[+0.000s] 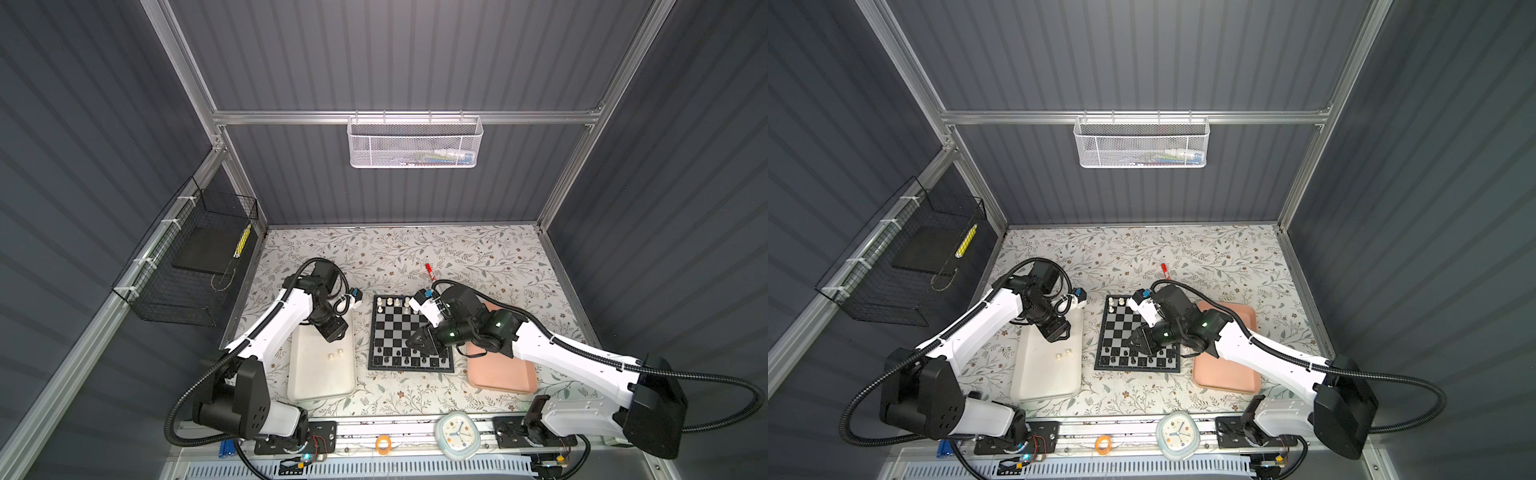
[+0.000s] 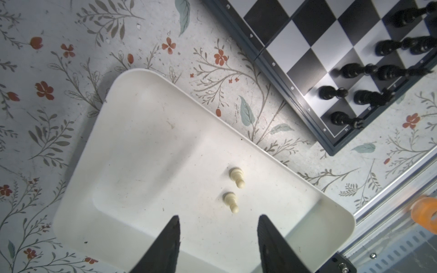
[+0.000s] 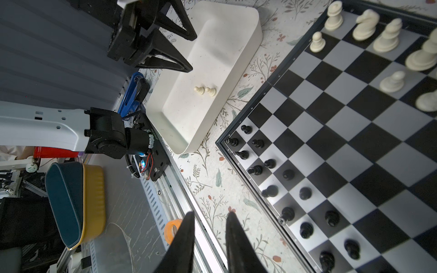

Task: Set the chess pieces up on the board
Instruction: 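Lower the left gripper toward a white pawn in the white tray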

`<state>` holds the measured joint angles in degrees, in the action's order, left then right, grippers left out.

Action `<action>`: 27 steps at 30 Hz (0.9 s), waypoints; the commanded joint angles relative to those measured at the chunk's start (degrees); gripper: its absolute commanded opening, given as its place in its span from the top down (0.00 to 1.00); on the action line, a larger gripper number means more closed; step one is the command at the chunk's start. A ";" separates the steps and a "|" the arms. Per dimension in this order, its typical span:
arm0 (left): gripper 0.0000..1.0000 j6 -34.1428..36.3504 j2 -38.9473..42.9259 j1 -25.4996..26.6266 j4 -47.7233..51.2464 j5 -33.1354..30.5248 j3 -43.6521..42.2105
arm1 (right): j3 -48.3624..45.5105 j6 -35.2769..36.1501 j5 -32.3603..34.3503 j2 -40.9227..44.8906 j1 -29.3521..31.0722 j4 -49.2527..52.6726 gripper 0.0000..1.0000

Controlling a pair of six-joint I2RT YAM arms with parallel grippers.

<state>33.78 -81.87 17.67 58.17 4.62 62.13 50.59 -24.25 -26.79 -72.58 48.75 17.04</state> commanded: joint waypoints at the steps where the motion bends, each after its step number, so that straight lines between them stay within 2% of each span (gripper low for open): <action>1: 0.44 -0.16 0.94 0.08 0.61 1.02 -0.60 | -1.02 -0.19 0.24 0.24 0.27 -1.18 0.74; 4: 0.40 0.14 1.57 0.08 1.06 0.53 -0.65 | -1.02 -0.18 0.20 0.33 0.30 -1.84 0.74; 8: 0.39 0.49 2.32 0.08 1.07 0.45 -1.88 | -0.61 0.07 -0.33 -0.58 0.29 -2.55 0.74; 20: 0.49 1.70 0.22 0.08 -1.02 1.24 -5.08 | 0.96 0.43 -1.43 -3.79 0.27 -3.47 0.75; 27: 0.49 2.94 0.04 0.08 -3.99 1.00 -7.70 | 1.38 0.53 -1.95 -5.39 0.29 -3.72 0.75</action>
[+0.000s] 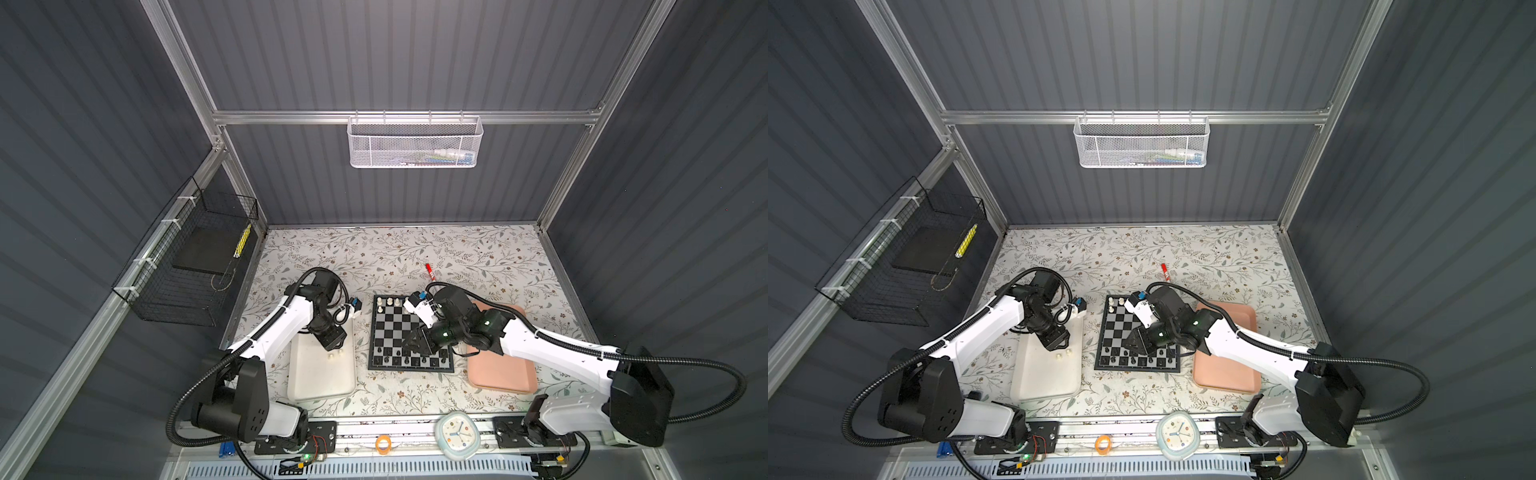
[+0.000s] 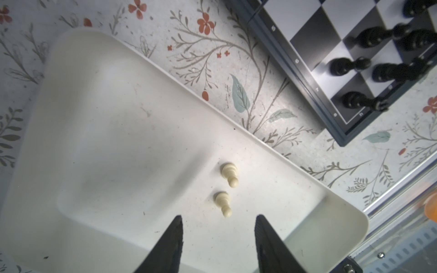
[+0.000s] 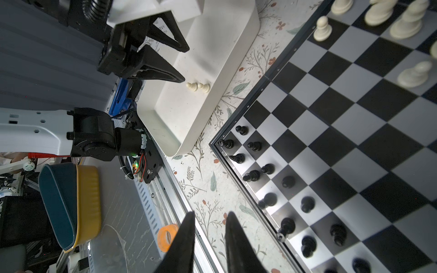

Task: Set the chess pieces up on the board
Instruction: 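Lower the left gripper toward a white pawn in the white tray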

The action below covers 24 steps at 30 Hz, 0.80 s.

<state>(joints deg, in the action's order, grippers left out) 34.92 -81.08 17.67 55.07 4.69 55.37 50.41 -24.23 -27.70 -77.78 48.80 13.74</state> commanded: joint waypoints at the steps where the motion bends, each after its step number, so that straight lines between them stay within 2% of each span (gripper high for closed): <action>1: 0.49 2.14 -1.01 0.08 -1.00 0.94 -1.24 | 1.53 0.42 -0.88 -0.14 0.24 -0.51 0.75; 24: 0.54 2.90 -3.33 1.92 -3.32 1.29 -3.60 | 1.29 -0.12 -1.65 0.08 0.34 -0.46 0.75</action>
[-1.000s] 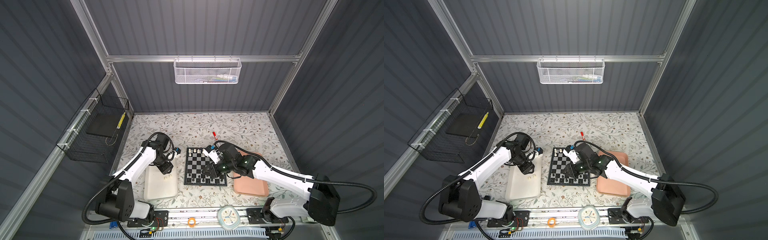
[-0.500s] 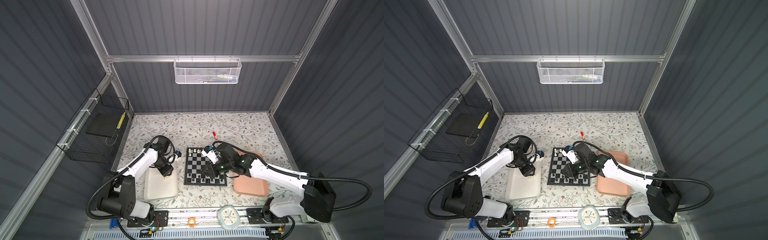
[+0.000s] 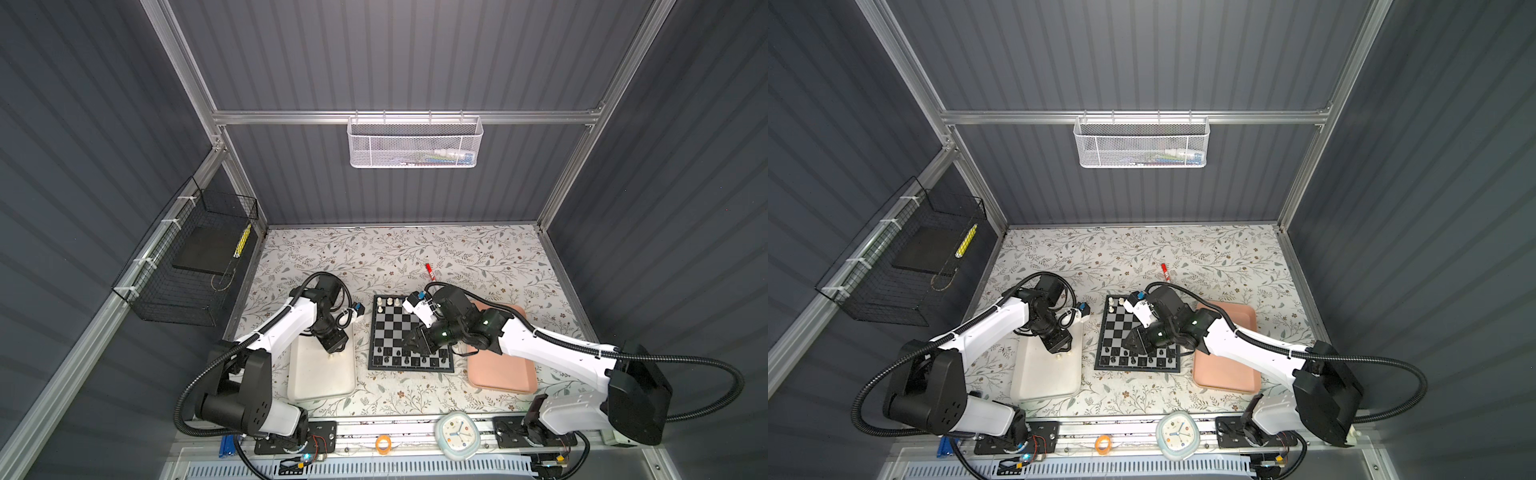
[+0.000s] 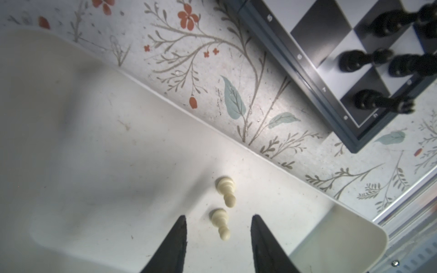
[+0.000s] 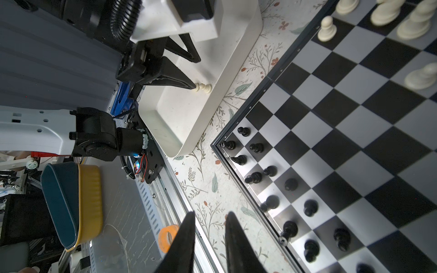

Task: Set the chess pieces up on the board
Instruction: 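Lower the left gripper toward a white pawn in the white tray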

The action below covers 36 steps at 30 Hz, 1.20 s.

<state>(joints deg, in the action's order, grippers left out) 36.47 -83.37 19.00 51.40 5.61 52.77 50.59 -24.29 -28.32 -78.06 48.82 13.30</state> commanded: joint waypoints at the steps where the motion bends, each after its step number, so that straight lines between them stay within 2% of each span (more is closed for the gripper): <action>1: 0.55 1.40 -1.24 0.59 0.29 0.37 -0.96 | 1.03 -0.05 -0.95 0.41 0.27 0.01 0.75; 36: 0.72 1.10 -3.81 3.14 -3.67 -2.14 -3.47 | 2.14 0.65 -0.86 -0.64 0.29 1.45 0.75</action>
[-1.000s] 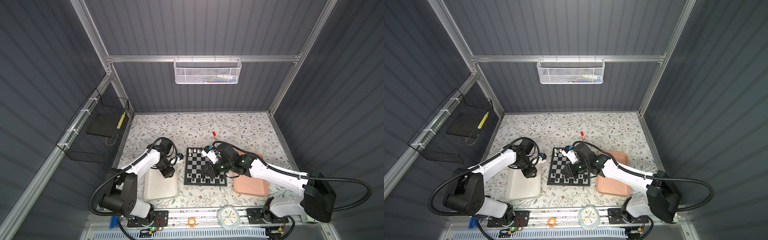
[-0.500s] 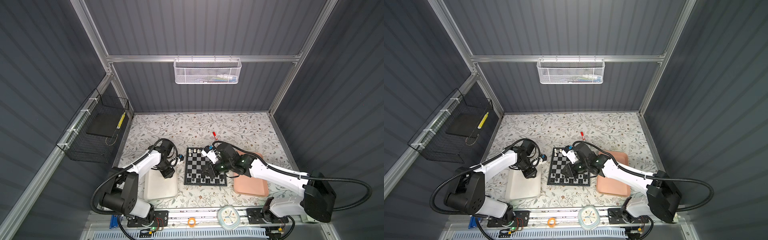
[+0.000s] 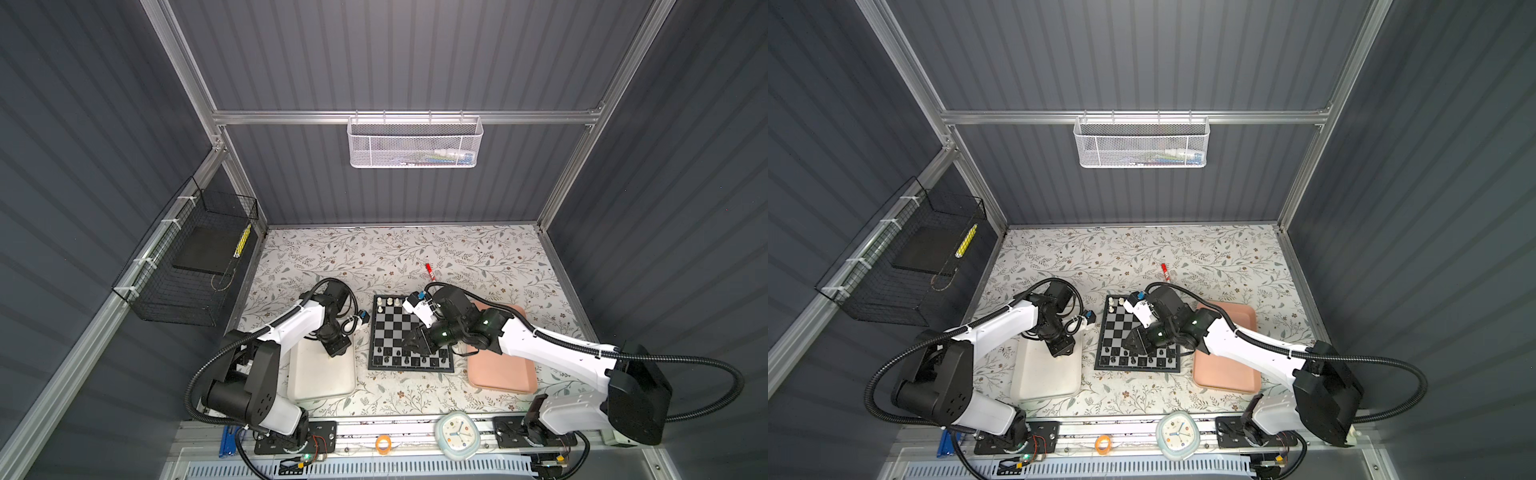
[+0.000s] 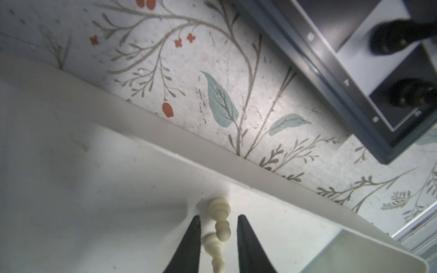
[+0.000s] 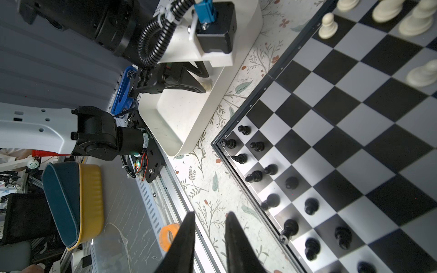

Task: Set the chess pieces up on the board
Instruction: 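Lower the left gripper toward a white pawn in the white tray, then close the left gripper on the white pawn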

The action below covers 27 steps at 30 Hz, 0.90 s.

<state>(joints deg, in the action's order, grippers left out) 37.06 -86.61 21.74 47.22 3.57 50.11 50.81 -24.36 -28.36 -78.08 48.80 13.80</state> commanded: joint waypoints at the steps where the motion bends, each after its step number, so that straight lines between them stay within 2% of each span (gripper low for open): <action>1: 0.72 0.64 -0.58 0.48 0.55 -0.07 -0.87 | 1.94 0.80 -0.88 -0.73 0.34 0.96 0.75; 27: 0.78 0.11 -0.42 1.38 0.42 -1.11 -0.84 | 1.40 0.72 -0.73 -0.67 0.34 0.69 0.75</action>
<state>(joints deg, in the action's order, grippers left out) 37.04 -86.78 22.63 47.03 2.55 49.95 51.40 -24.18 -28.36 -78.39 48.82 13.78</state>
